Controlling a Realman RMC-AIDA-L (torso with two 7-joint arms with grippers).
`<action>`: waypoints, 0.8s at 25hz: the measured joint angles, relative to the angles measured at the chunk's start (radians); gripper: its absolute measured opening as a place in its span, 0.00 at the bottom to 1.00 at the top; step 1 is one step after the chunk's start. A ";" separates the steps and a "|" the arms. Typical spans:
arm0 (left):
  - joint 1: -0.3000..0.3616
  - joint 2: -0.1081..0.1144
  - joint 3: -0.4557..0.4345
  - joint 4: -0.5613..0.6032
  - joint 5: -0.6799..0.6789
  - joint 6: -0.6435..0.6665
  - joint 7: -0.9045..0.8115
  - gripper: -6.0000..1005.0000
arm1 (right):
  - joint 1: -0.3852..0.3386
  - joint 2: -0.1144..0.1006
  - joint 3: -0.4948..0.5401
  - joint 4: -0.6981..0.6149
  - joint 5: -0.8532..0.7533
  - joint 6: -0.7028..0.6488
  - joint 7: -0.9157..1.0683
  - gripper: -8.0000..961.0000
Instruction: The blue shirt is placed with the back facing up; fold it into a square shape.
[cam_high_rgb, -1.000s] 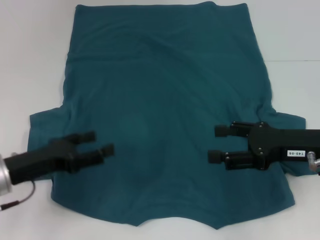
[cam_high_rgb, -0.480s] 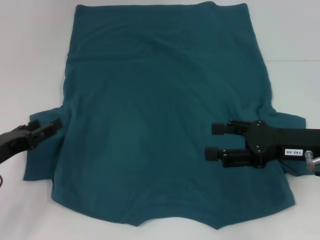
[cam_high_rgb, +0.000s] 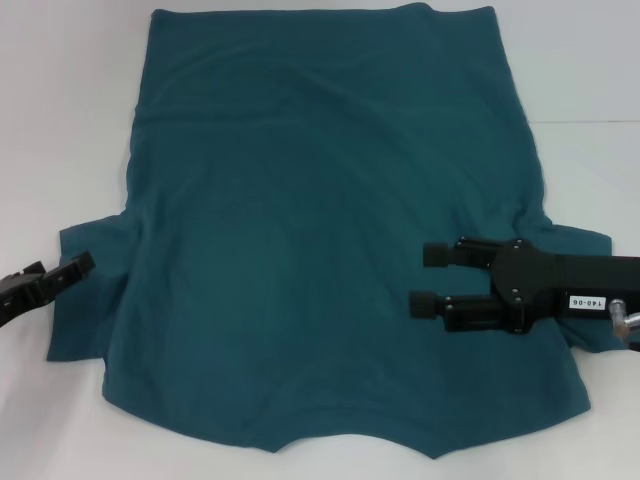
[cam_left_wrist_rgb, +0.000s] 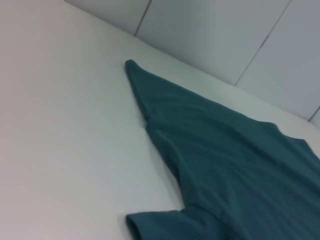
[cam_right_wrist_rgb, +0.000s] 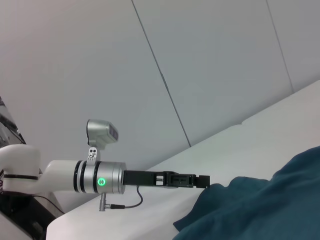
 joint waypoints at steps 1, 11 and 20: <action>-0.001 0.000 0.000 -0.003 0.001 -0.008 0.000 0.87 | 0.000 0.000 0.000 0.001 0.003 0.000 0.000 0.96; -0.003 0.000 0.025 -0.016 0.006 -0.025 0.003 0.87 | -0.001 0.000 0.000 0.007 0.007 0.002 0.000 0.96; -0.007 0.000 0.067 -0.020 0.028 -0.038 -0.001 0.77 | -0.002 0.000 0.001 0.007 0.008 -0.001 0.000 0.96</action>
